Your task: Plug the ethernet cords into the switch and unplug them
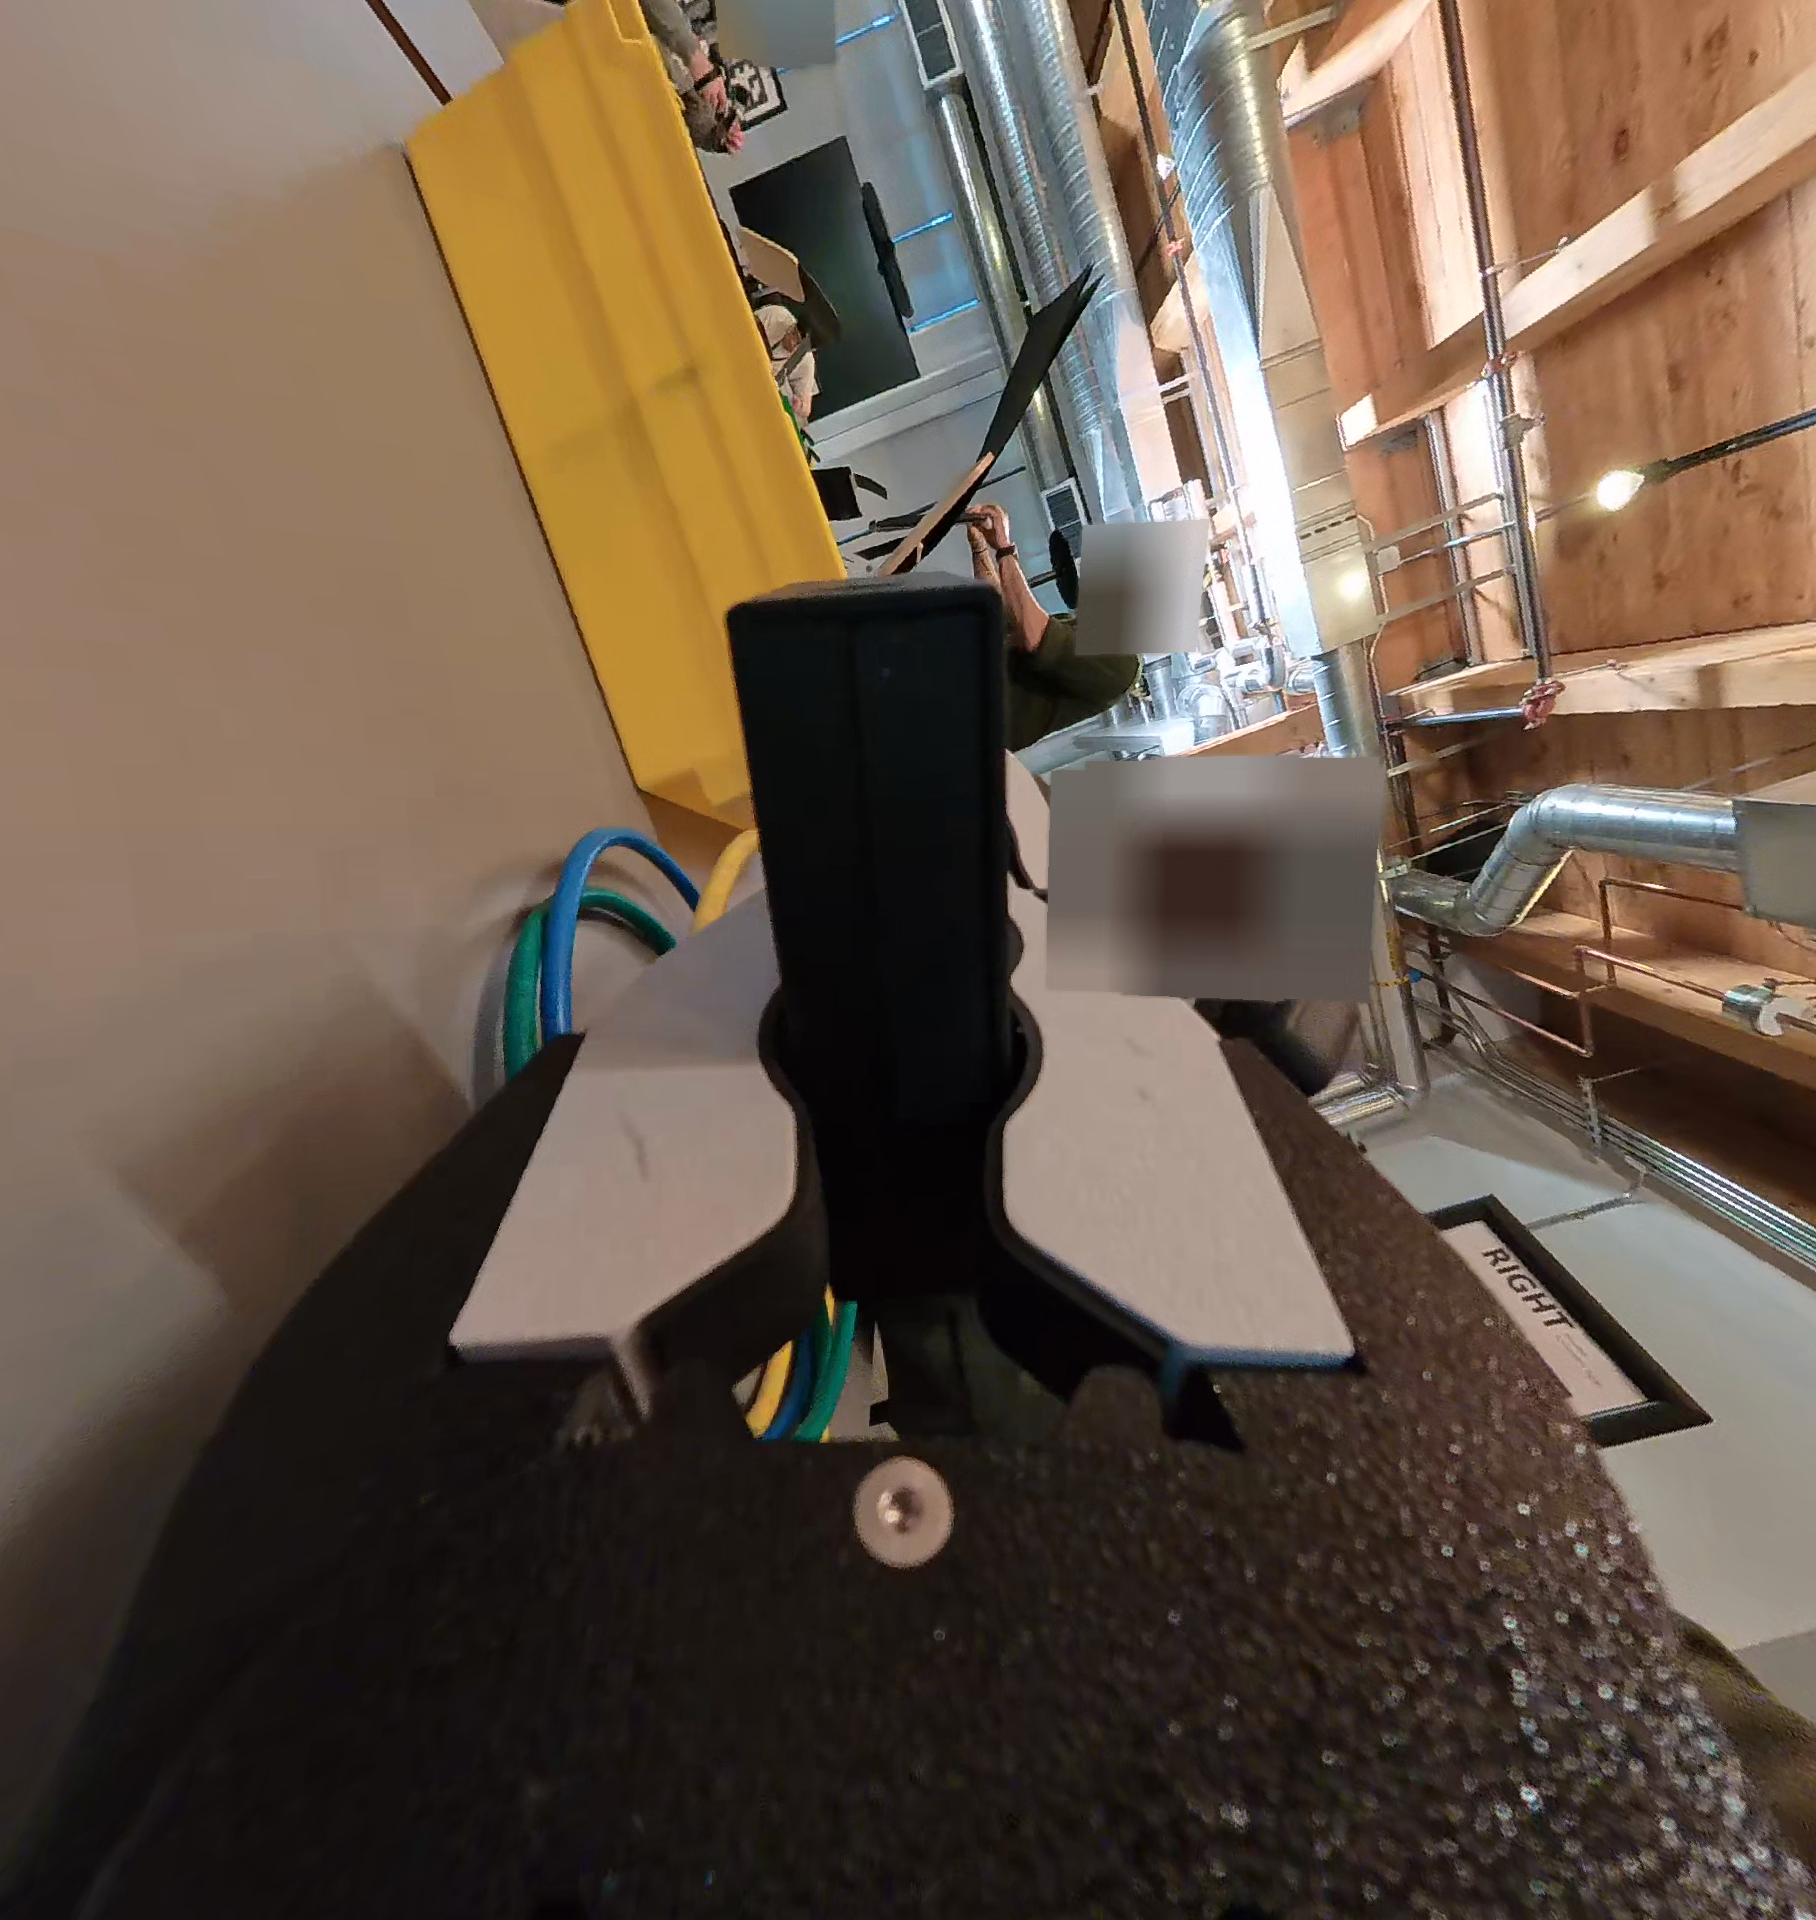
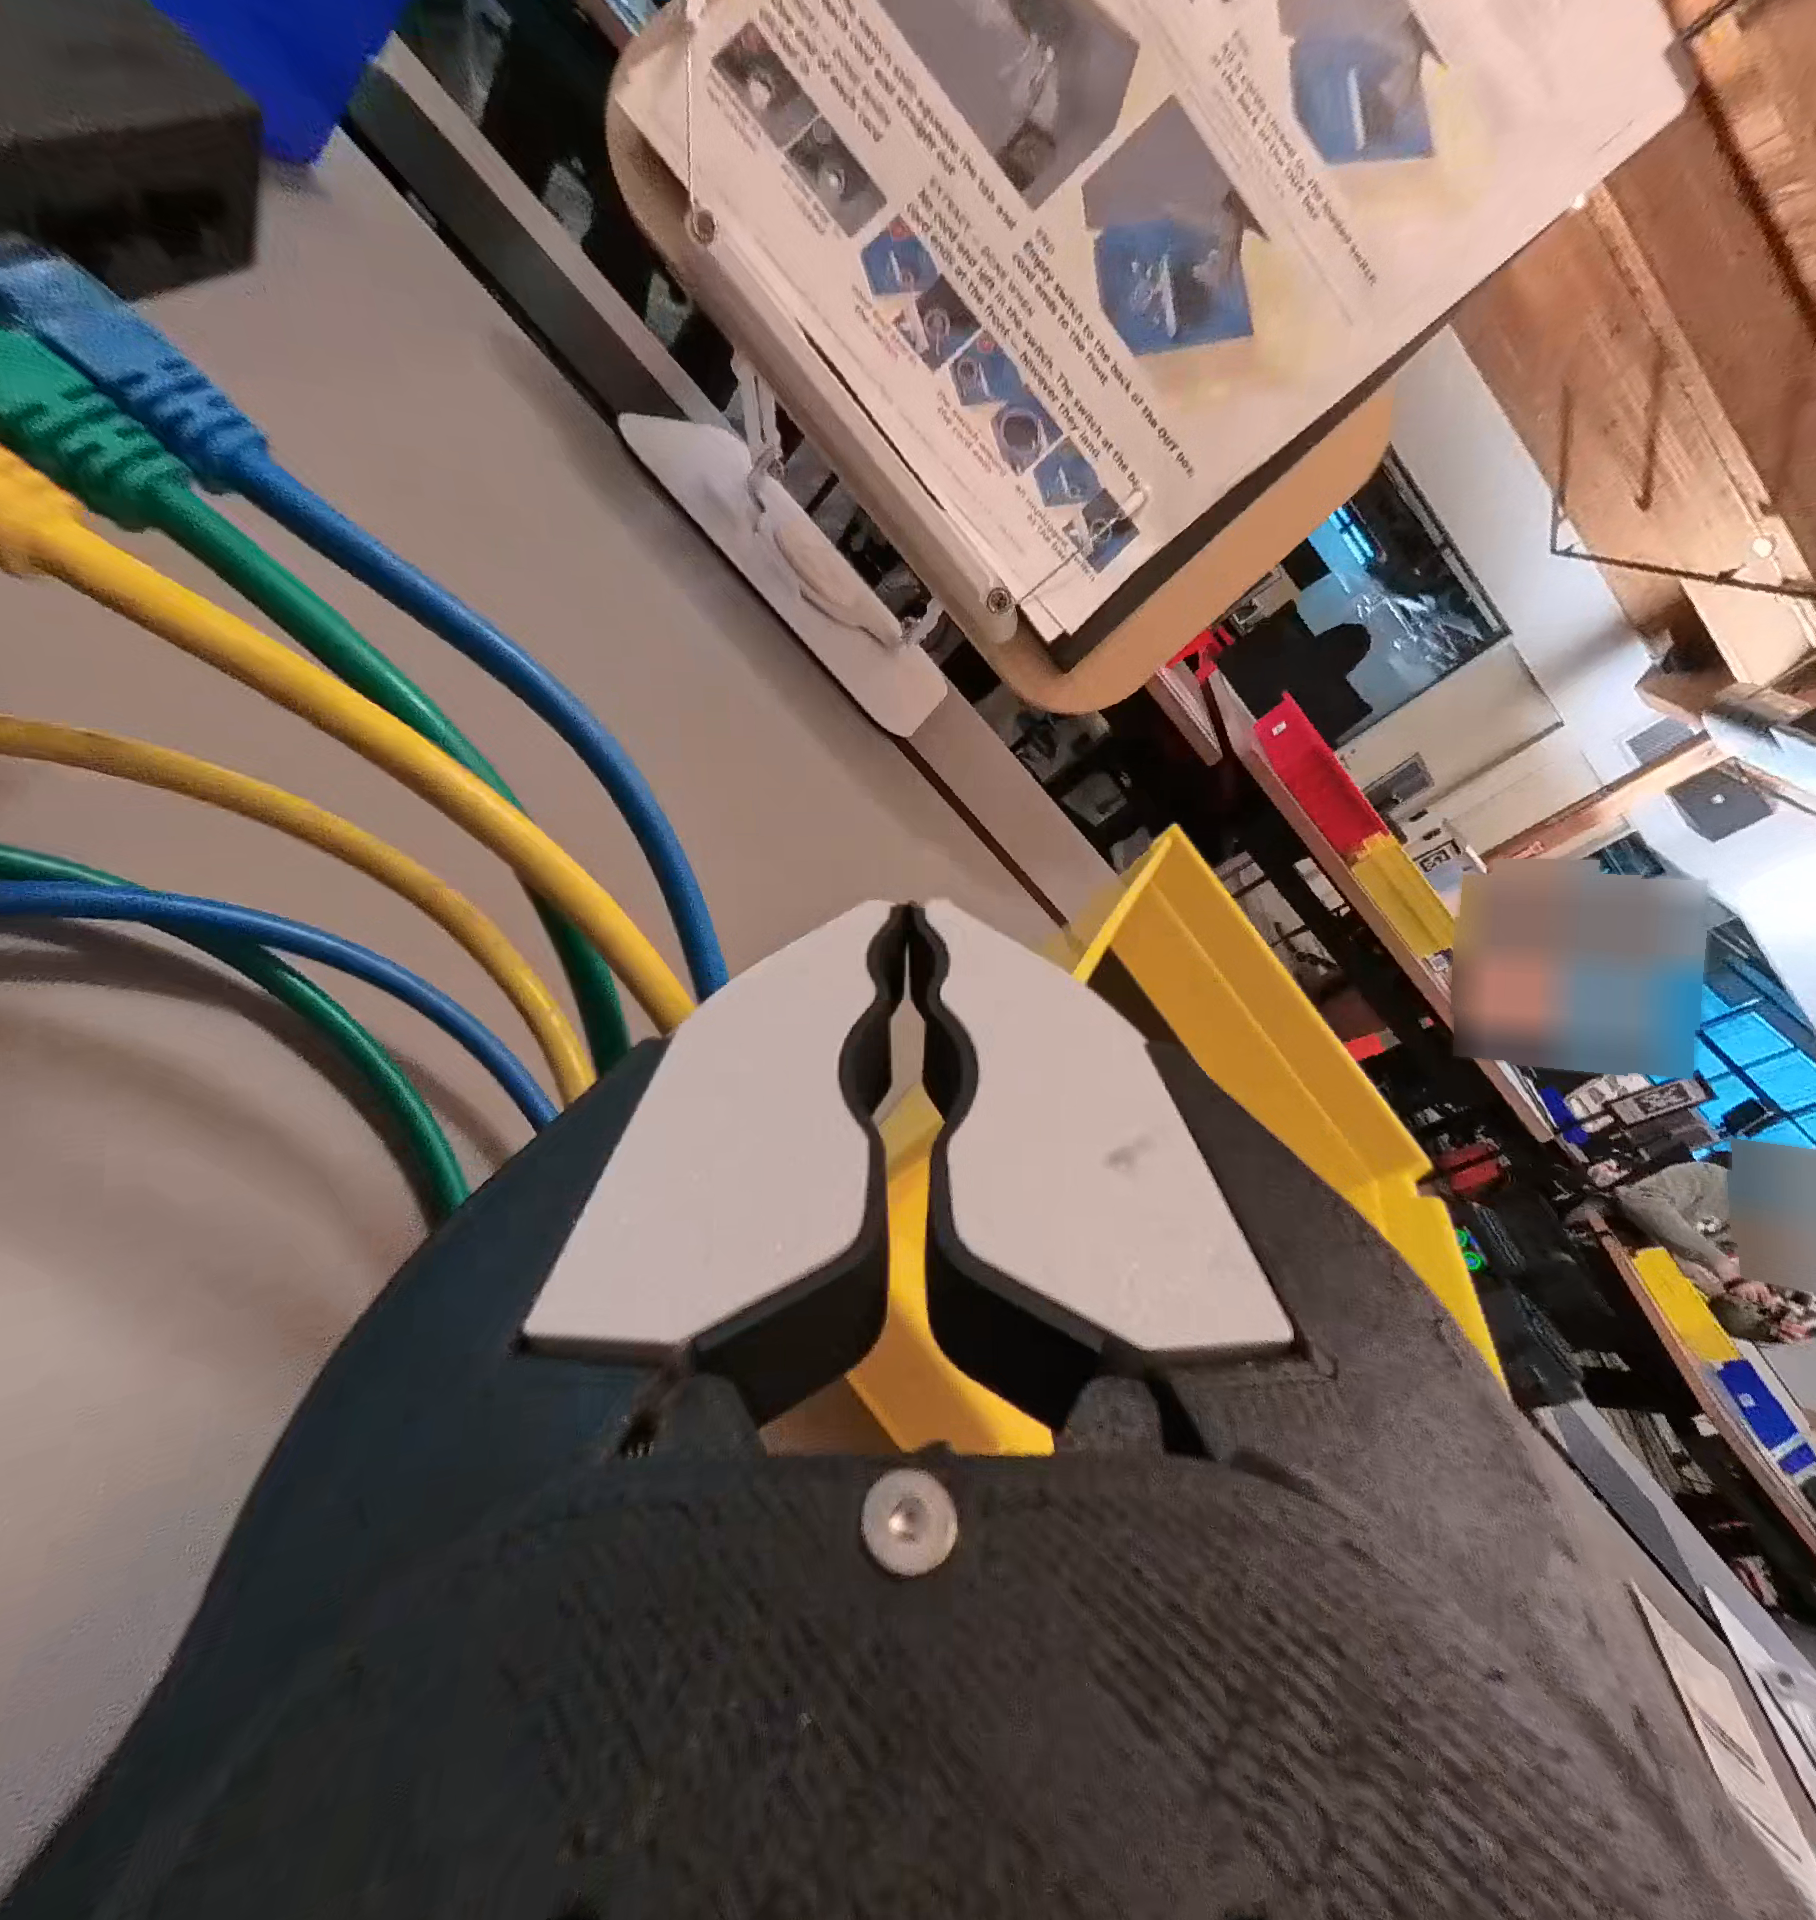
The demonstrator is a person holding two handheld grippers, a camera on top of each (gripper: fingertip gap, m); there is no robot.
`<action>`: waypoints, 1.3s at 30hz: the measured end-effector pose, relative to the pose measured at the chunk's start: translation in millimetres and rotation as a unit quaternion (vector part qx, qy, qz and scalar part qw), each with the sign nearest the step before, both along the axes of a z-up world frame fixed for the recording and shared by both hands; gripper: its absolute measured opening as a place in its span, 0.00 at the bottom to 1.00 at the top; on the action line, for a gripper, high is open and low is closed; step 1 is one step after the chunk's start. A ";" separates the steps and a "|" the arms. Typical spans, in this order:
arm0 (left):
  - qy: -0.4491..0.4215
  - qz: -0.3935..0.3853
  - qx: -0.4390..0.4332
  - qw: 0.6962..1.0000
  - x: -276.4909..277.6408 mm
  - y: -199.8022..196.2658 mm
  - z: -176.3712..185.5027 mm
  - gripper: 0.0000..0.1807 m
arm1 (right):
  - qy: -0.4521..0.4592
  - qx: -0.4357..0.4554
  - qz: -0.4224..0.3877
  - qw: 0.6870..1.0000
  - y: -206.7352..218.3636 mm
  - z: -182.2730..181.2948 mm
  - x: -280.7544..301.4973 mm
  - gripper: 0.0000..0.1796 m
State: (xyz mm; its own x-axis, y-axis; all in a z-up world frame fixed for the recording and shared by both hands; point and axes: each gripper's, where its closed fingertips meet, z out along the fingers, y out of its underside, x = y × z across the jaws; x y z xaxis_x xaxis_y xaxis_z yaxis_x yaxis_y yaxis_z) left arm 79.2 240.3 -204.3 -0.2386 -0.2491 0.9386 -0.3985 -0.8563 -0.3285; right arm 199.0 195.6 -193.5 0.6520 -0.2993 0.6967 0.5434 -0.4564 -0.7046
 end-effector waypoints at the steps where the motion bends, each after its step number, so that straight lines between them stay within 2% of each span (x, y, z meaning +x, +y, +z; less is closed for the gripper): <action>1: 0.001 0.001 0.002 1.000 -0.1 0.5 -0.4 0.17 | 0.000 -0.004 0.005 1.000 3.1 -2.5 1.7 0.00; 7: 0.015 0.008 0.027 0.999 1.8 2.1 -8.4 0.17 | -0.003 -0.052 -0.015 0.999 9.4 -21.2 26.7 0.00; 12: 0.022 0.010 0.042 0.999 3.3 0.4 -12.2 0.17 | -0.002 -0.076 0.002 0.997 10.5 -25.3 34.5 0.02; 16: 0.015 0.016 0.045 0.999 2.4 3.9 -8.7 0.17 | 0.015 -0.047 -0.019 0.999 -2.3 -11.8 55.9 0.00; 18: 0.013 0.021 0.050 0.998 2.0 6.4 -7.3 0.17 | 0.010 -0.051 -0.044 0.998 -11.5 -6.3 69.6 0.04; 20: 0.014 0.027 0.045 0.999 2.8 7.8 -6.6 0.17 | 0.006 -0.058 -0.031 0.998 -13.6 -5.2 69.4 0.04; 23: 0.015 0.023 0.023 0.999 3.3 6.0 -5.4 0.17 | -0.057 -0.033 -0.005 0.998 -25.2 18.2 43.5 0.09; 25: 0.020 0.019 0.014 1.000 3.4 4.9 -6.4 0.17 | -0.078 0.004 0.077 0.994 -28.9 37.2 -10.0 0.16; 27: 0.024 0.016 0.009 1.000 3.8 4.0 -6.9 0.17 | -0.122 0.043 0.138 0.982 -31.9 51.4 -65.7 0.18; 30: 0.021 0.005 -0.009 1.000 4.6 -1.4 -3.9 0.17 | -0.194 -0.023 0.191 0.962 -18.4 22.9 -117.5 0.24; 35: 0.008 -0.030 -0.052 0.998 5.8 -20.0 6.2 0.17 | -0.267 -0.100 0.192 0.939 6.0 -14.4 -127.9 0.25; 39: 0.002 -0.053 -0.083 0.995 7.3 -35.9 13.5 0.17 | -0.312 -0.077 0.180 0.930 9.6 -9.6 -126.5 0.13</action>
State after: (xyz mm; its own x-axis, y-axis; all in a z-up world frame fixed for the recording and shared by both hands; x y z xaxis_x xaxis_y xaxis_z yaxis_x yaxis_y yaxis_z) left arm 86.6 204.3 -190.8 -0.2523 -0.0638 0.9655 -0.4900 -0.8520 -0.1843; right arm 72.4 205.2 -203.0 0.1462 -0.0061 0.9892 0.9613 -0.2354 -0.1435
